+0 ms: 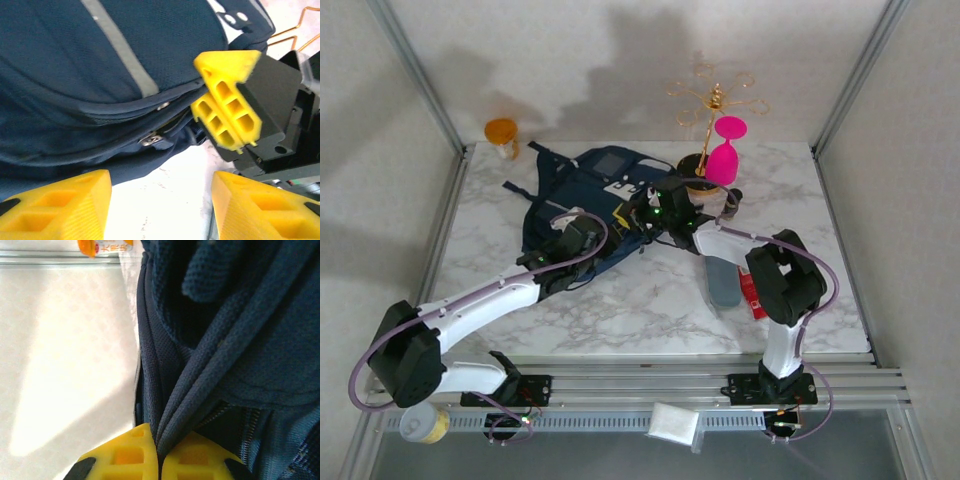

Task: Pack the student bag
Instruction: Unzip the student bag at the center of the table.

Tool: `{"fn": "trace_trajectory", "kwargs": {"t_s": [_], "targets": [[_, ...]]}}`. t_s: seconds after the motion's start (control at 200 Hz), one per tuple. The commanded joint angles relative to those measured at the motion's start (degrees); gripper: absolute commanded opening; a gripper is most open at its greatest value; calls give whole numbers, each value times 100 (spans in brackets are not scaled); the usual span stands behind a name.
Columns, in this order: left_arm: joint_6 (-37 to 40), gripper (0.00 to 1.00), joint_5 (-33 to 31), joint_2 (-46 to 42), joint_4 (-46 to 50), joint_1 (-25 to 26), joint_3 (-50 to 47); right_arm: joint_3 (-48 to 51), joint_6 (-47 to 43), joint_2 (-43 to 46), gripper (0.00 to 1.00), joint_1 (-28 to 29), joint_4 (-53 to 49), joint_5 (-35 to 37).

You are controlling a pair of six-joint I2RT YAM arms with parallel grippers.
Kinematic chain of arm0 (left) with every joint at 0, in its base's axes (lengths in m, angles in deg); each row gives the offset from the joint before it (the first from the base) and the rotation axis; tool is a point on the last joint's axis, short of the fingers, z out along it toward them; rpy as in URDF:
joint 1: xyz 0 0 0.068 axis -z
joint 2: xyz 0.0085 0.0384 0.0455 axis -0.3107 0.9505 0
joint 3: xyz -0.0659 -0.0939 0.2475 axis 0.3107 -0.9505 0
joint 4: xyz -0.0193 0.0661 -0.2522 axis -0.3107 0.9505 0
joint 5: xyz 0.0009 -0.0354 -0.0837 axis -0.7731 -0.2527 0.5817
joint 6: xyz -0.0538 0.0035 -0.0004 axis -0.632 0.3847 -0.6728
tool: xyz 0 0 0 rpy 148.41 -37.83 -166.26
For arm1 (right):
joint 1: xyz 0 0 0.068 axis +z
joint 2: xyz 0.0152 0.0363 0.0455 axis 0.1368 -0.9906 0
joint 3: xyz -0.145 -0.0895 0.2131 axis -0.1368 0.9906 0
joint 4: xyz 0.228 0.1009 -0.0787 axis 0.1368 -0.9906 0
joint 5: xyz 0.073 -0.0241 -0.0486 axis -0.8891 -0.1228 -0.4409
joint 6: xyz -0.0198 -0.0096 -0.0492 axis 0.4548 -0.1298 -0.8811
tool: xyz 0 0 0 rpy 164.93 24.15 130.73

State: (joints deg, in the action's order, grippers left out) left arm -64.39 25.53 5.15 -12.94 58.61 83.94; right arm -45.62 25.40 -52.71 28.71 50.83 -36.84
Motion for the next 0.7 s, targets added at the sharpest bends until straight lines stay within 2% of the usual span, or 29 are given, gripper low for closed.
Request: {"fn": "trace_trajectory", "kwargs": {"t_s": [0.0,0.15,0.37,0.476,0.581,0.691], "targets": [[-262,55,-601,247,283,201,469,49,477,425,0,68,1101,-394],[-692,50,-964,644,987,296,879,152,725,460,0,95,1279,-361],[-1626,46,-1223,511,952,554,444,124,930,430,0,104,1417,-364],[-1717,44,-1282,750,964,554,634,91,1041,328,0,130,1509,-438],[-2065,42,-1501,1036,1446,545,940,192,1267,303,0,139,1797,-444],[-1982,41,-1460,1206,1230,486,1067,112,1226,278,0,174,1698,-436]]}}
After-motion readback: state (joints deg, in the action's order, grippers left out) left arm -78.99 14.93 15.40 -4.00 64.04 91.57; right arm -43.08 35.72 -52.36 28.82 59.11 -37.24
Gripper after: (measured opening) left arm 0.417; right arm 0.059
